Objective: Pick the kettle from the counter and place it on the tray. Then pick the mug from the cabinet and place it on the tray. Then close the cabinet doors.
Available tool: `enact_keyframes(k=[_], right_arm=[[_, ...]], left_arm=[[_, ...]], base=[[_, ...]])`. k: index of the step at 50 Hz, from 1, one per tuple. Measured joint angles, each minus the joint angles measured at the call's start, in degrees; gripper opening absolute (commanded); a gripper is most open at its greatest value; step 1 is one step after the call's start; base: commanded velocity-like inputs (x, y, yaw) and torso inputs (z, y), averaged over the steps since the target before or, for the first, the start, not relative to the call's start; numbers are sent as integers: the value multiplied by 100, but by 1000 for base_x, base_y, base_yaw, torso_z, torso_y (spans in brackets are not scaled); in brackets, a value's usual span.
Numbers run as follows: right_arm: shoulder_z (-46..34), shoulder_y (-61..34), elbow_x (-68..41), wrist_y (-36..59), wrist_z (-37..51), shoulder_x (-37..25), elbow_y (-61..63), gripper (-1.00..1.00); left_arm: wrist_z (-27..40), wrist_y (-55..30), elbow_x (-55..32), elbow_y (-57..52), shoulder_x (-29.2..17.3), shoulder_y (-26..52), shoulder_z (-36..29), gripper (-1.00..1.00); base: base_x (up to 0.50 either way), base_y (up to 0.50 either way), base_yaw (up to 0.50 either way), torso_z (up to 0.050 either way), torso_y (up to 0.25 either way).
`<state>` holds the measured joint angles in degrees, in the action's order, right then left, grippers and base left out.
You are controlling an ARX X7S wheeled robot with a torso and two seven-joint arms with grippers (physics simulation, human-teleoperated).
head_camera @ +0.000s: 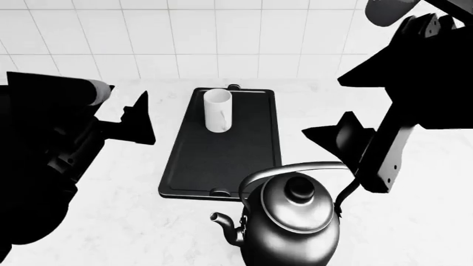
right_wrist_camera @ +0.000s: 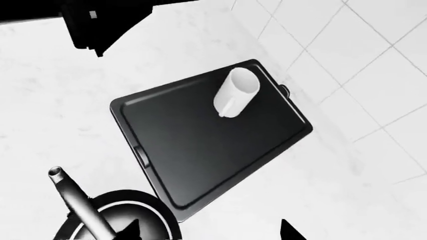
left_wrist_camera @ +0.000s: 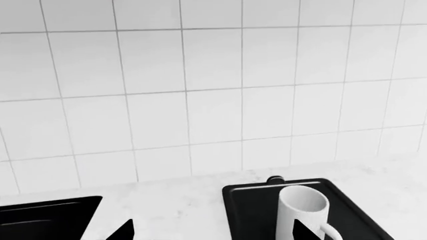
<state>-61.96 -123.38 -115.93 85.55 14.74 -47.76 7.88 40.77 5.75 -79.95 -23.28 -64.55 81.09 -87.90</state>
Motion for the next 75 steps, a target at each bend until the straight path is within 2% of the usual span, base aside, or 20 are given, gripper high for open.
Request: enact_keyframes(k=[39, 75], right_arm=[[-421, 408, -685, -494, 54, 98, 653, 100], [-609, 1009, -461, -708, -1, -76, 924, 100]], left_arm=[[-90, 20, 56, 151, -24, -142, 20, 100], [-90, -47, 97, 134, -23, -176, 66, 100]], base=[[0, 0, 0, 0, 0], [0, 0, 0, 0, 0]])
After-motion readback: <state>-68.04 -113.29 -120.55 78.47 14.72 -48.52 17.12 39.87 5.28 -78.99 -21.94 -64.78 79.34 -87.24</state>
